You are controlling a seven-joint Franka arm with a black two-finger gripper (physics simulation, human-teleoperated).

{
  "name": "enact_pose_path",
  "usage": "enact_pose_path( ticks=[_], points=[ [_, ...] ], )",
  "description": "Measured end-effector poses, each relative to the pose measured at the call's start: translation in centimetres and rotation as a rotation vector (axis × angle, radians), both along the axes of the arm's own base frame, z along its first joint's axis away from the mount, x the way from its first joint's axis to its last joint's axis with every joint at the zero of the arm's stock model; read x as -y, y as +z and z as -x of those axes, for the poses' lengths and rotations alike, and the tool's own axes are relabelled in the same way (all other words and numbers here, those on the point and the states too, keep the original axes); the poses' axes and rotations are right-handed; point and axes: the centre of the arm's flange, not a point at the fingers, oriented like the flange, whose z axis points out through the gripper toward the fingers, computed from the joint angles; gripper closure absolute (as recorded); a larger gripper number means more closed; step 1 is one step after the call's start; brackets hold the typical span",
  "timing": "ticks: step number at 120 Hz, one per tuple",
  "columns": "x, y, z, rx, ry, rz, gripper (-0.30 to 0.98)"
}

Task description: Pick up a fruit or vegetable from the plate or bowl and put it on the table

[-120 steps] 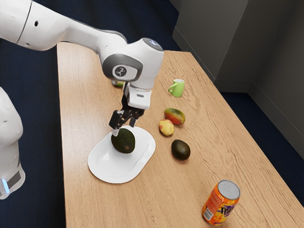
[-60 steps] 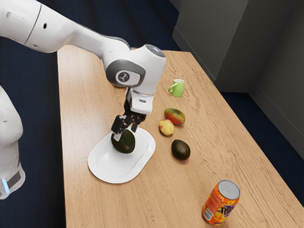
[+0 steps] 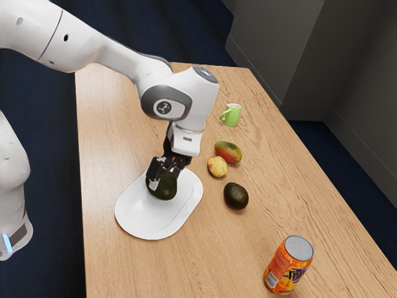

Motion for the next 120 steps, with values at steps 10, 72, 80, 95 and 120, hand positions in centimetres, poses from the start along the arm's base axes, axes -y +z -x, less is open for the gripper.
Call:
enact_pose_path(
  ticks=[10,72,80,95,120],
  points=[
    [0.0,-0.6,-0.1,-0.008,0.000,0.004,0.00],
    [0.0,-1.6,-0.8,-0.001,-0.003,0.013,0.16],
    [0.0,-1.6,-0.9,0.002,-0.003,0.012,0.20],
    [-0.1,-1.9,-1.1,0.004,0.000,0.012,0.26],
    [0.5,-0.8,-1.6,0.026,-0.016,0.003,0.25]
  ],
)
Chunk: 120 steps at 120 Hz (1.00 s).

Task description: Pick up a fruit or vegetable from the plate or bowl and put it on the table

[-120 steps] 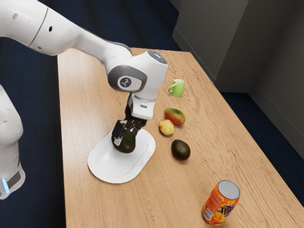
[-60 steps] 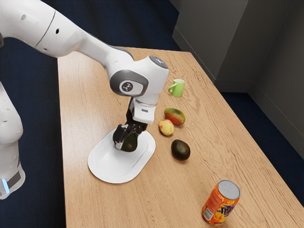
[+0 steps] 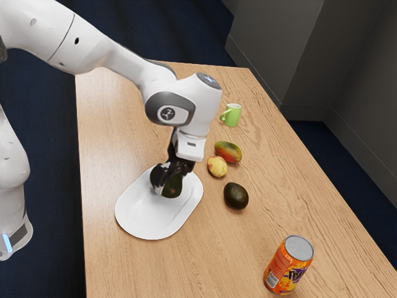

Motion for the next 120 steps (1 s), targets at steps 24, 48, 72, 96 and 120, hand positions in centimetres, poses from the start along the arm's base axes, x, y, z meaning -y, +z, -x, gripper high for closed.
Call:
enact_pose_path(
  ticks=[24,48,72,96,120],
  points=[
    [12.3,9.6,1.0,0.144,-0.248,0.021,0.31],
    [18.2,10.4,3.9,0.133,-0.347,0.015,0.23],
    [20.2,10.0,4.2,0.121,-0.361,0.020,0.23],
    [20.6,8.4,2.9,0.086,-0.358,0.030,0.07],
    [20.9,8.7,2.3,0.096,-0.359,0.025,0.02]
  ],
)
